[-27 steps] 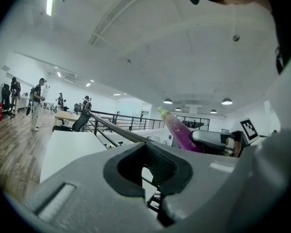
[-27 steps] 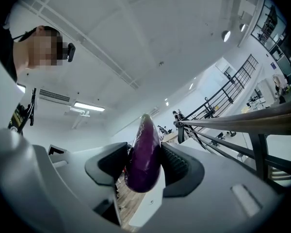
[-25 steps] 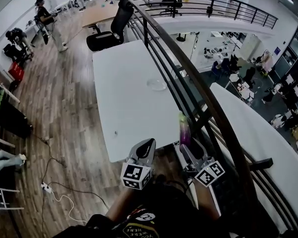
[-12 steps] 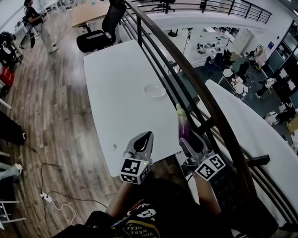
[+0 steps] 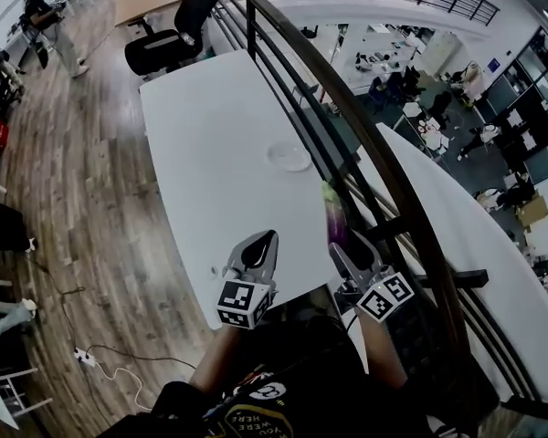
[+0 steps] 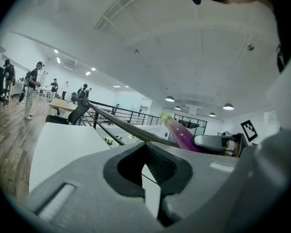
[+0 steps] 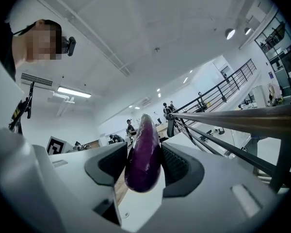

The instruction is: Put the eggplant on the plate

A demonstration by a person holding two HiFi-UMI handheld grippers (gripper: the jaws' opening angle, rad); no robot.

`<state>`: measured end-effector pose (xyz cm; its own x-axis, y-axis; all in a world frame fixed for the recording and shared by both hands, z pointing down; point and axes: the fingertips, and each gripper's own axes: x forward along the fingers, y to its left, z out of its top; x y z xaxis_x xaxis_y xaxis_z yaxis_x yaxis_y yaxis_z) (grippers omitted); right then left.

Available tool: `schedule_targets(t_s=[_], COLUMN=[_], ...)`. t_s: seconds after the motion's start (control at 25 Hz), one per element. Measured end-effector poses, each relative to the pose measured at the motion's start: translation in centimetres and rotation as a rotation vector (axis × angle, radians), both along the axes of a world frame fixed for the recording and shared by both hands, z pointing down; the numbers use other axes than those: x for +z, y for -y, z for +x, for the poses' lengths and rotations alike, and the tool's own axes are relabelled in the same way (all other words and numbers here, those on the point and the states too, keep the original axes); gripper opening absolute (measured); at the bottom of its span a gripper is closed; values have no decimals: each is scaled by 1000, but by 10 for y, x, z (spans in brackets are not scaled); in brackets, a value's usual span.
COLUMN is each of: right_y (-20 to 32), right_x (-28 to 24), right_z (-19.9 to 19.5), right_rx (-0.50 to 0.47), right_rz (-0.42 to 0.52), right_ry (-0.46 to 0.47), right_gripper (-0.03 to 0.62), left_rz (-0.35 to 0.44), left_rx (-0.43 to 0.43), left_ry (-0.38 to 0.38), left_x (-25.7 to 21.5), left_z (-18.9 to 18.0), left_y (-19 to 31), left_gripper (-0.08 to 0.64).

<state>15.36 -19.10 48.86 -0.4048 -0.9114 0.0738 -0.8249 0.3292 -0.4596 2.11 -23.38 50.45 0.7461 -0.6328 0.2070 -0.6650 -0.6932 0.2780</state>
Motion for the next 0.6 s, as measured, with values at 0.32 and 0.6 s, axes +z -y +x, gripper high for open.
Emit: schedule_targets(t_s=[0.32, 0.6], right_y=[56, 106], right_x=[26, 46], right_z=[10, 25], right_rx=[-61, -136], right_rz=[-27, -48], right_ry=[-69, -129], right_gripper=[218, 218], left_rz=[-15, -33], left_rx=[-37, -51], left_ry=[16, 42], left_x=[12, 23], left_z=[-2, 29], left_y=[32, 67], left_gripper=[5, 5])
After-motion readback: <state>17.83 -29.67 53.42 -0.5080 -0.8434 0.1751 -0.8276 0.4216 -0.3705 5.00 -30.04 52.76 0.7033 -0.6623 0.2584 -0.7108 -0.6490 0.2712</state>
